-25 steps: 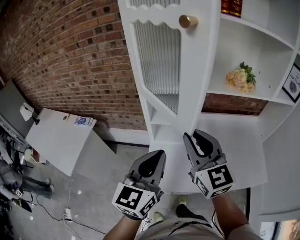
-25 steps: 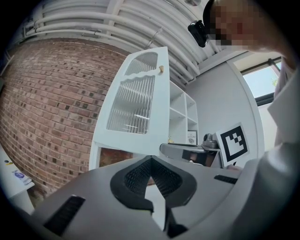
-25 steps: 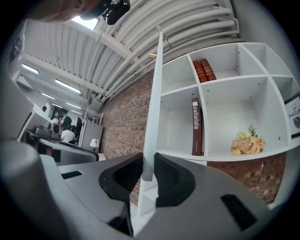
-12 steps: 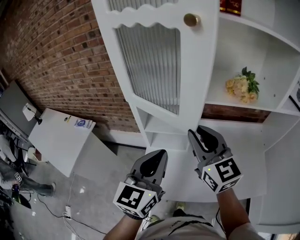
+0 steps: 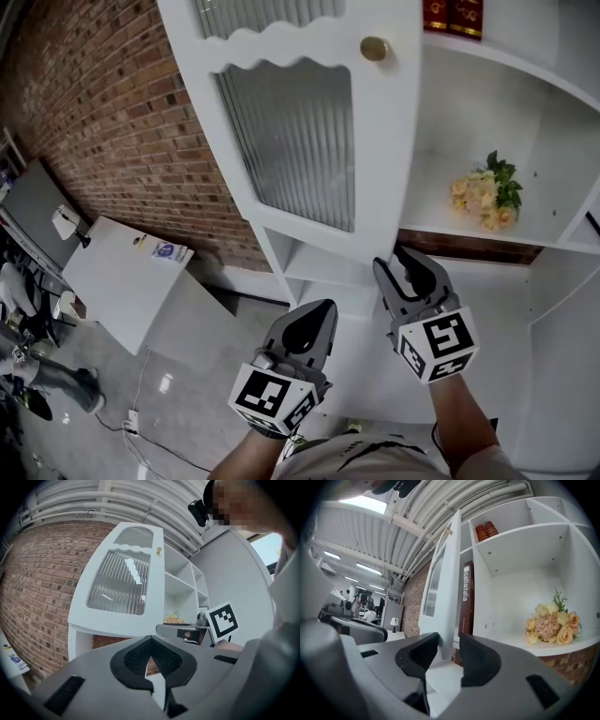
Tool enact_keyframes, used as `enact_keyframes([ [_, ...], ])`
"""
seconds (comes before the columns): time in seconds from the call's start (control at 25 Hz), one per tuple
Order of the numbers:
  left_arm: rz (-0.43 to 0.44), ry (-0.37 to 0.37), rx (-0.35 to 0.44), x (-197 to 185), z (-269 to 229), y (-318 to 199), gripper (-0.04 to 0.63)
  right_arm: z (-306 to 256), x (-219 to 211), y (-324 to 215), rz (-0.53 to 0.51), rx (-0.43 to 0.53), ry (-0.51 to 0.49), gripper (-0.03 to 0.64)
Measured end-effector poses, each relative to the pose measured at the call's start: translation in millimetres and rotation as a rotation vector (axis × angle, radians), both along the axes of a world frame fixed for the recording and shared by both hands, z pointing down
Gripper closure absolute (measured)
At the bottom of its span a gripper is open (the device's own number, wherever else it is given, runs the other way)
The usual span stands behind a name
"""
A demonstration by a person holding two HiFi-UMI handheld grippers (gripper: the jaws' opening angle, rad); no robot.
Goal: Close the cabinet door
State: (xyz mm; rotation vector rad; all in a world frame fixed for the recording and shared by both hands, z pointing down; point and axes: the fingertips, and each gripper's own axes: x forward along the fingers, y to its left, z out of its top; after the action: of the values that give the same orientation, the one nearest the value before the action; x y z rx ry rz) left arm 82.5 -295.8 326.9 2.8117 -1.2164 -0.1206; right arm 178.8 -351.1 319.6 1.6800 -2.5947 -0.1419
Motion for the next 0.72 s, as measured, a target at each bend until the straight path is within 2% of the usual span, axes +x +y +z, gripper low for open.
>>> enact_keyframes([
  [0.72,-0.039,-0.018,0.004,23,-1,-38,0.584,-2,27,-52,0.046,0.006,0.030,0.466],
])
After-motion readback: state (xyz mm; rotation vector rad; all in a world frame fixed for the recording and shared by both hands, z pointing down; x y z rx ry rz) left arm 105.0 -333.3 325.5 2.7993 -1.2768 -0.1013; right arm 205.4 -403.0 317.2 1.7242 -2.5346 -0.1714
